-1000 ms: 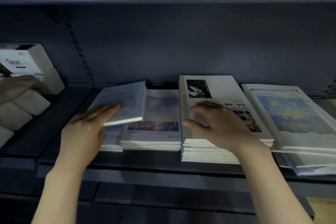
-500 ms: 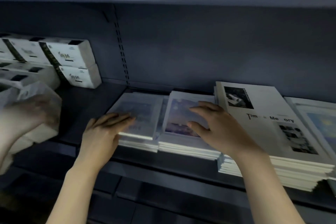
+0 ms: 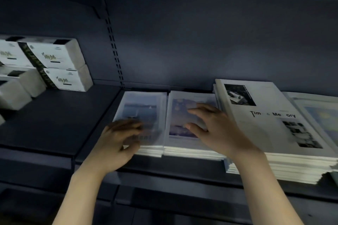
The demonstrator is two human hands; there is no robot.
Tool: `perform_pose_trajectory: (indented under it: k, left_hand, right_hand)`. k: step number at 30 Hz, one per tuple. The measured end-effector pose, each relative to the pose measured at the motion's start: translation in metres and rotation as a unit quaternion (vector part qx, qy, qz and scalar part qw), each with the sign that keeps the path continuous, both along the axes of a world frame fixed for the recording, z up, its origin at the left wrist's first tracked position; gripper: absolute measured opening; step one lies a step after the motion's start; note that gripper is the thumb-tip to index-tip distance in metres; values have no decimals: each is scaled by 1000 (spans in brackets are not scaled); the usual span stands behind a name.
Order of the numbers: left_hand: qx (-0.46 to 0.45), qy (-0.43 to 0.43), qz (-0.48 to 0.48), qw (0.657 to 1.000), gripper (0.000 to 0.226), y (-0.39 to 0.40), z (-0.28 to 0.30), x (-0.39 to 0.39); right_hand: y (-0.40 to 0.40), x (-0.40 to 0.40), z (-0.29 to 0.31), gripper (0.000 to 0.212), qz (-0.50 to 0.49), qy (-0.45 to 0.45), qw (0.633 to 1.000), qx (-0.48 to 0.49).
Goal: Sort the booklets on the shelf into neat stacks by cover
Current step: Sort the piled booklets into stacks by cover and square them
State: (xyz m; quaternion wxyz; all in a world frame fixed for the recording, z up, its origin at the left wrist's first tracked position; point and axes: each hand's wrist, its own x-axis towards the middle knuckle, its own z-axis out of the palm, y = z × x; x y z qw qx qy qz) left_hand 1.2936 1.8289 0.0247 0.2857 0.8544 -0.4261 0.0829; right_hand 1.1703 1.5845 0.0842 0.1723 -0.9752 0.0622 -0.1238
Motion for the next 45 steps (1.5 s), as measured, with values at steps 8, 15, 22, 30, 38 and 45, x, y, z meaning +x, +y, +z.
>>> perform_pose_trajectory:
  k: [8, 15, 22, 30, 38, 45]
  left_hand:
    - [182, -17, 129, 975, 84, -15, 5, -17]
    - [188, 0, 91, 978, 85, -9, 10, -15]
    - [28, 19, 106, 994, 78, -26, 33, -21]
    - [-19, -23, 40, 999, 59, -113, 59, -60]
    - [8, -28, -15, 999, 53, -180, 60, -95]
    - [5, -23, -18, 1000, 56, -226, 58, -129]
  right_hand:
    - [-2, -3, -3, 46, -17, 11, 1000, 11]
    - [1, -1, -4, 47, -19, 16, 1000, -2]
    - [-3, -8, 3, 42, -10, -12, 1000, 16]
    - [-33, -49, 15, 69, -40, -55, 998, 14]
    - [-82, -102, 23, 67, -87, -15, 996, 22]
    - [-139, -156, 29, 82, -102, 96, 989, 53]
